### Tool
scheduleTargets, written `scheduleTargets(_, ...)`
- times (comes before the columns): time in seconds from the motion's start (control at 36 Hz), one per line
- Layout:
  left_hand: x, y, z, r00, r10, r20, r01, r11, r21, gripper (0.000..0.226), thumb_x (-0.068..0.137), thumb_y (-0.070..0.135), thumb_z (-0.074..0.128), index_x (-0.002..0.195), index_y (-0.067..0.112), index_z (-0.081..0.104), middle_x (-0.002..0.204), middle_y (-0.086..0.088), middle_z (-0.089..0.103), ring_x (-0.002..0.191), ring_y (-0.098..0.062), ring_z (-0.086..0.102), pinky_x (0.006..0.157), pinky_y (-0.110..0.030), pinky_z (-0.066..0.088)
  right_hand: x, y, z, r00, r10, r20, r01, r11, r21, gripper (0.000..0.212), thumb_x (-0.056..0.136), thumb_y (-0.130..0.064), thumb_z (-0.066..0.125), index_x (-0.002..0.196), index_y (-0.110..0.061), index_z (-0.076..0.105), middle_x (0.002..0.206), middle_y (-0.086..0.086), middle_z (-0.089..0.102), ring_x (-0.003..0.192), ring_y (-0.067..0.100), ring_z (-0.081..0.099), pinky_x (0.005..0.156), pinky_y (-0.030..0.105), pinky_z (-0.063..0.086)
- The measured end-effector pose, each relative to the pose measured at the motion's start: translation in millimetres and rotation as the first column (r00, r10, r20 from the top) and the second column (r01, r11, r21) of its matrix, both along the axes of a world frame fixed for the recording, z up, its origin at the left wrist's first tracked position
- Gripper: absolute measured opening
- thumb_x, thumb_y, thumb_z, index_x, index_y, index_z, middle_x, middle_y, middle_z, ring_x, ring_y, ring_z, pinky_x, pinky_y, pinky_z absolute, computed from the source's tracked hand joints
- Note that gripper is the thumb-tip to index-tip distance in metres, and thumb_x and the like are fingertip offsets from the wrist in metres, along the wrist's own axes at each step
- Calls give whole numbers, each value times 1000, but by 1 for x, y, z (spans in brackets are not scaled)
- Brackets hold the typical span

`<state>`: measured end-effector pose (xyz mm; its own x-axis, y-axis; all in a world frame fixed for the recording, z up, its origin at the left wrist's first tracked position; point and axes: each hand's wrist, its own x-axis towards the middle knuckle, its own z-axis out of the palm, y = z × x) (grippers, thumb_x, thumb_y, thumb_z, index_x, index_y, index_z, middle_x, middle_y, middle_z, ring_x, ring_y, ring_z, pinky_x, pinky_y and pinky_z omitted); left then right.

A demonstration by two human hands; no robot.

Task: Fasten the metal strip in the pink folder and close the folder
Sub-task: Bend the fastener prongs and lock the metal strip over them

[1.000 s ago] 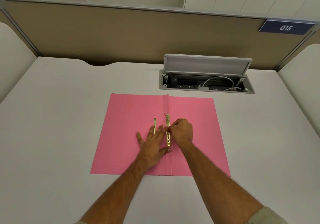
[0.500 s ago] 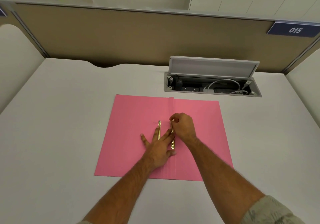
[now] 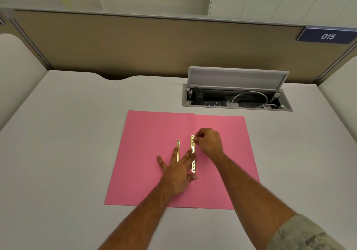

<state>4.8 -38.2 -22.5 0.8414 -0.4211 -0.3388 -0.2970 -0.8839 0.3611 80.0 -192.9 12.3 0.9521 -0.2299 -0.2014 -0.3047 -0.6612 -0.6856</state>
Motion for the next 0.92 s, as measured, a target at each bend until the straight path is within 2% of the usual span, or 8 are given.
scheduleTargets(0.19,0,2,-4,999,-30,16,30,999,27,81,97,55,51,160,42,2,167,23,-10,154,-29,-24,97,-86,-16,11,2,-2,1000,12,9,-12,999,47,4,82,-9,78,86,-9,77,78,3,75,75,22,72,74,38,61)
scheduleTargets(0.36,2,3,-6,999,-46,14,45,998,38,81,96,55,51,160,42,2,167,23,-11,153,-29,-25,96,-86,-16,16,3,-3,993,108,46,-108,994,-3,5,80,-6,79,85,-9,78,73,-3,69,69,15,66,71,35,57)
scheduleTargets(0.47,2,3,-5,999,-46,18,45,998,45,82,96,54,53,159,42,2,166,24,-12,154,-29,-24,97,-86,-16,20,6,0,985,172,12,-171,984,-56,9,79,-10,81,88,-8,79,85,7,73,89,25,66,79,42,59)
scheduleTargets(0.53,2,3,-6,999,-39,18,38,998,42,81,96,53,53,159,43,3,166,25,-11,154,-29,-24,97,-86,-16,22,6,1,985,173,-2,-172,983,-56,9,79,-10,81,88,-8,78,86,5,73,90,25,66,82,43,59)
scheduleTargets(0.58,2,3,-6,999,-37,19,36,998,45,81,96,54,53,159,43,3,166,25,-10,154,-28,-23,97,-86,-16,22,6,1,991,134,-8,-134,991,-20,4,81,-7,78,83,-10,78,79,0,73,83,20,68,81,42,60)
scheduleTargets(0.69,1,3,-6,999,-37,30,35,998,50,81,96,56,52,159,44,2,167,24,-8,155,-28,-20,97,-86,-14,22,9,0,1000,-6,-21,7,999,41,11,87,-7,72,78,-13,75,73,-3,71,82,20,70,79,41,61)
scheduleTargets(0.78,2,4,-5,999,-35,27,34,998,55,81,96,56,52,159,44,2,167,24,-7,155,-28,-20,97,-86,-14,22,10,-1,994,-103,-46,107,991,79,10,87,-16,73,80,-8,74,78,4,73,83,24,70,75,39,60)
scheduleTargets(0.92,3,6,-3,999,-33,24,32,999,39,80,95,60,50,158,46,2,167,25,-5,156,-27,-17,100,-85,-13,17,7,1,978,-198,-70,206,970,131,25,89,-32,71,74,-16,61,69,-2,64,67,17,61,61,30,49)
